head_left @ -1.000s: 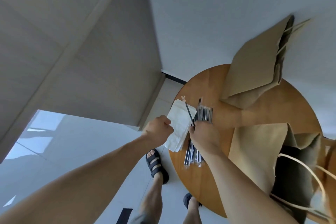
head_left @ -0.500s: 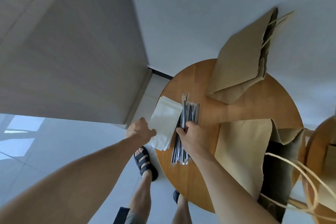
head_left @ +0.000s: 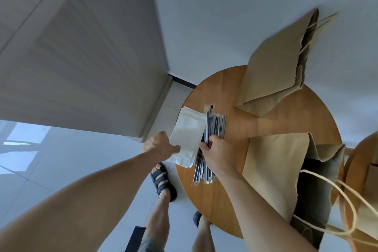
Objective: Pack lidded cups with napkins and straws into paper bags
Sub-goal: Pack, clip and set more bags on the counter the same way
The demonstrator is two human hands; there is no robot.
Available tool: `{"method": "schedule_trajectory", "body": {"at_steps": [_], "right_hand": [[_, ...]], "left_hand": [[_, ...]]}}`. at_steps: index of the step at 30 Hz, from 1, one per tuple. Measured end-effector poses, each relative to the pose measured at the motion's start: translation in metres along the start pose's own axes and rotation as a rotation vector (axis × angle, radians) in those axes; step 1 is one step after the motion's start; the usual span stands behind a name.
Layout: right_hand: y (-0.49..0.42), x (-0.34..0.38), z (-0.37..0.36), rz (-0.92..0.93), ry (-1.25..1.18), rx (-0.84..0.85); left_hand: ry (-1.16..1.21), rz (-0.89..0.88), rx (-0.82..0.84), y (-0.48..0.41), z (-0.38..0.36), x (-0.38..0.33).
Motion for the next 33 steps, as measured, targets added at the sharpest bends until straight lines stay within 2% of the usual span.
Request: {"method": "schedule_trajectory", "body": {"at_steps": [4, 11, 14, 19, 25, 30, 33], "right_hand": [[0.001, -0.004, -0.002, -0.015, 0.007, -0.002], [0.004, -0.005, 0.001, -0.008, -0.011, -0.024], [0.005, -0.002, 0.004, 0.006, -0.062, -0.053], [0.009, -0.001, 0.01, 0.064, -0.219, -0.029], [0.033, 0.023, 0.051, 0.207, -0.436, -0.054], [0.048, 0.044, 0.09, 0.238, -0.572, -0.082], [0.055, 0.043, 0.107, 0.214, -0.603, -0.131]], "left_hand": [[0.004, -0.011, -0.059, 0.001, 0.006, -0.004], [0.104, -0.077, -0.045, 0.018, 0.012, -0.009], [0.326, -0.172, -0.048, 0.028, 0.013, -0.015], [0.736, -0.234, 0.086, 0.049, 0.015, -0.035], [0.821, -0.355, 0.145, 0.087, 0.036, -0.085], [0.894, -0.499, 0.234, 0.125, 0.047, -0.128], [1.033, -0.457, 0.24, 0.146, 0.051, -0.138]]}}
Point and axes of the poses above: each hand's wrist, its own y-axis away from the middle knuckle, its own z-axis out of the back of the hand, x = y × z, the point moved 10 cm from there along -y, towards the middle knuckle, and after that the axes turned 11 degrees about x, right-handed, at the moved point
